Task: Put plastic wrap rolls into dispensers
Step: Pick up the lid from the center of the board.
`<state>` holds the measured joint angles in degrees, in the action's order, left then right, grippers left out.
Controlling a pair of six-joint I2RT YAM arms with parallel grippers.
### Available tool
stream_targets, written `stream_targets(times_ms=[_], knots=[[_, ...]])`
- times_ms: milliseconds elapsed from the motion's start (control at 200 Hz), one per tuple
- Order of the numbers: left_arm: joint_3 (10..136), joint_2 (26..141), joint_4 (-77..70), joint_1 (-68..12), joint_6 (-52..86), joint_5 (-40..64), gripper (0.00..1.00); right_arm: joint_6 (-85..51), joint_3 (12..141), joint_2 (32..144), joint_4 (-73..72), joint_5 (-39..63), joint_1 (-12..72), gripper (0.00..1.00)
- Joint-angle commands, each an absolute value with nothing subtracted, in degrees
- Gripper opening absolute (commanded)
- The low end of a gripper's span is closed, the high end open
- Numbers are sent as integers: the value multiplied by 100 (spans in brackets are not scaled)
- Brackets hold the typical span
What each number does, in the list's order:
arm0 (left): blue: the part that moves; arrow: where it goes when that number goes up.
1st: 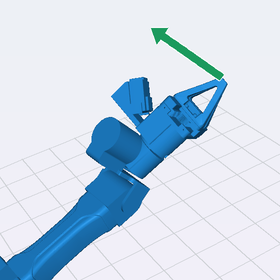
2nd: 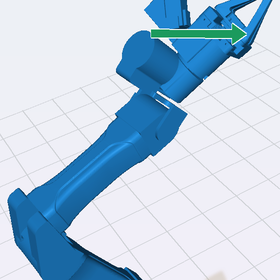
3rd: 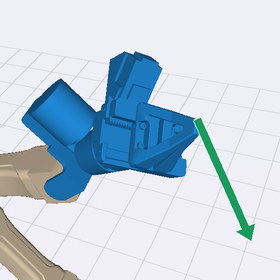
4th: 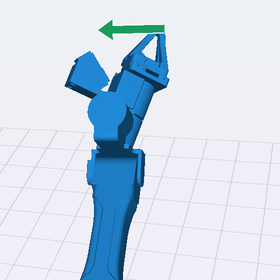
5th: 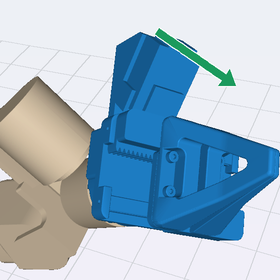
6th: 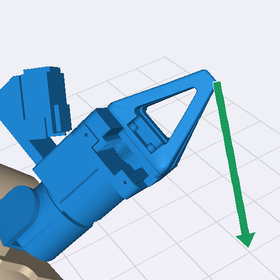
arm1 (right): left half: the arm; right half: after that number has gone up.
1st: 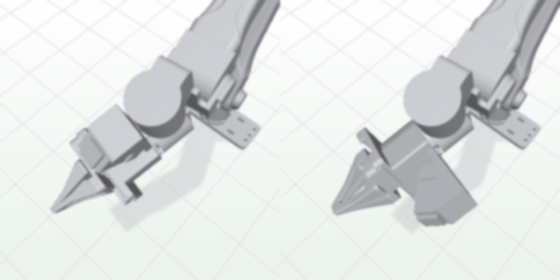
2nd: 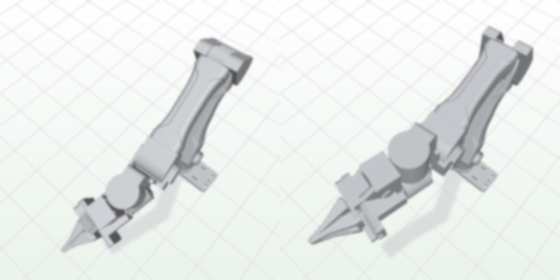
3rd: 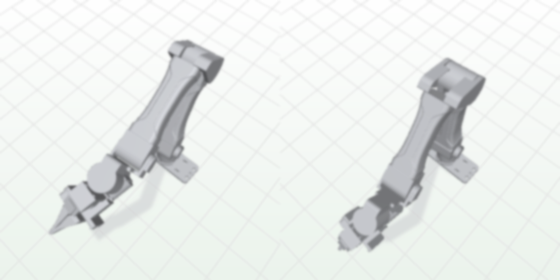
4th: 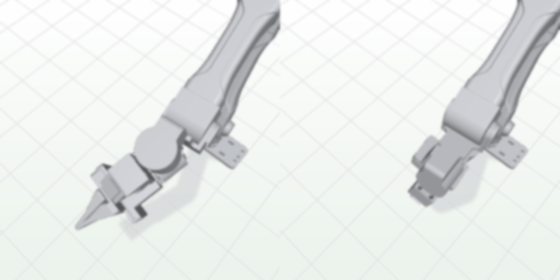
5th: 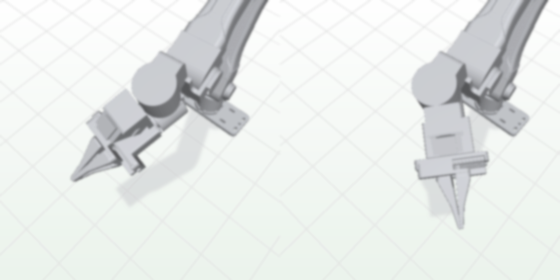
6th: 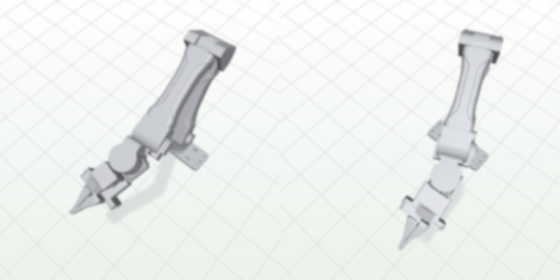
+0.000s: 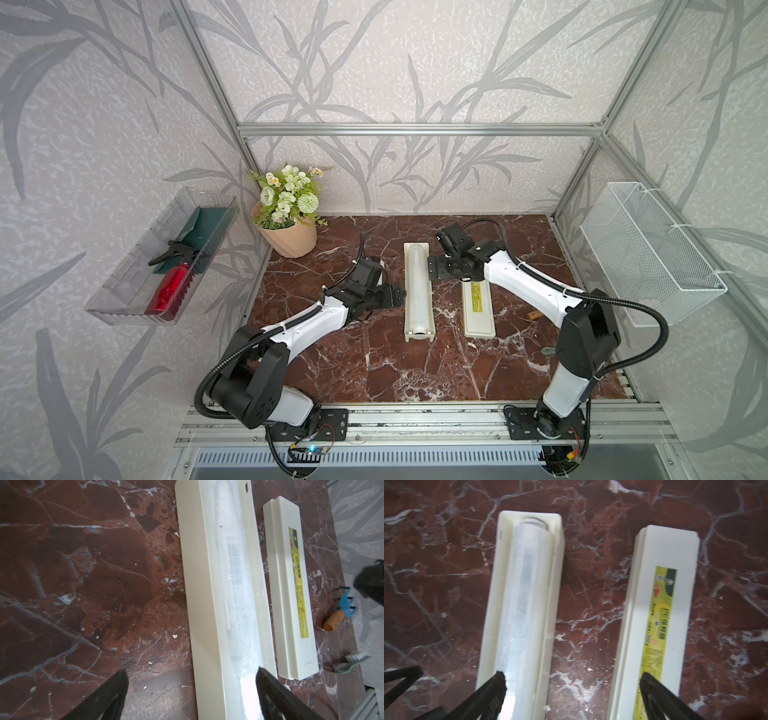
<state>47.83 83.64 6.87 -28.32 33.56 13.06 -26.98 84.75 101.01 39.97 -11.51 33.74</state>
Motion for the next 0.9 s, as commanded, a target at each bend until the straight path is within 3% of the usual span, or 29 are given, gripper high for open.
stream_targets(times_ms=[0, 285, 900], knots=[[4753, 8546, 206, -2812, 3632, 1791, 93, -2323, 8082, 9892, 4337, -995, 3067, 99], [4557, 8828, -561, -3029, 4184, 1956, 92, -2270, 7219, 10116, 3970, -609, 2415, 99], [4646, 9139, -852, -3713, 4559, 1795, 92, -2602, 6835, 10752, 3533, -489, 2145, 99]])
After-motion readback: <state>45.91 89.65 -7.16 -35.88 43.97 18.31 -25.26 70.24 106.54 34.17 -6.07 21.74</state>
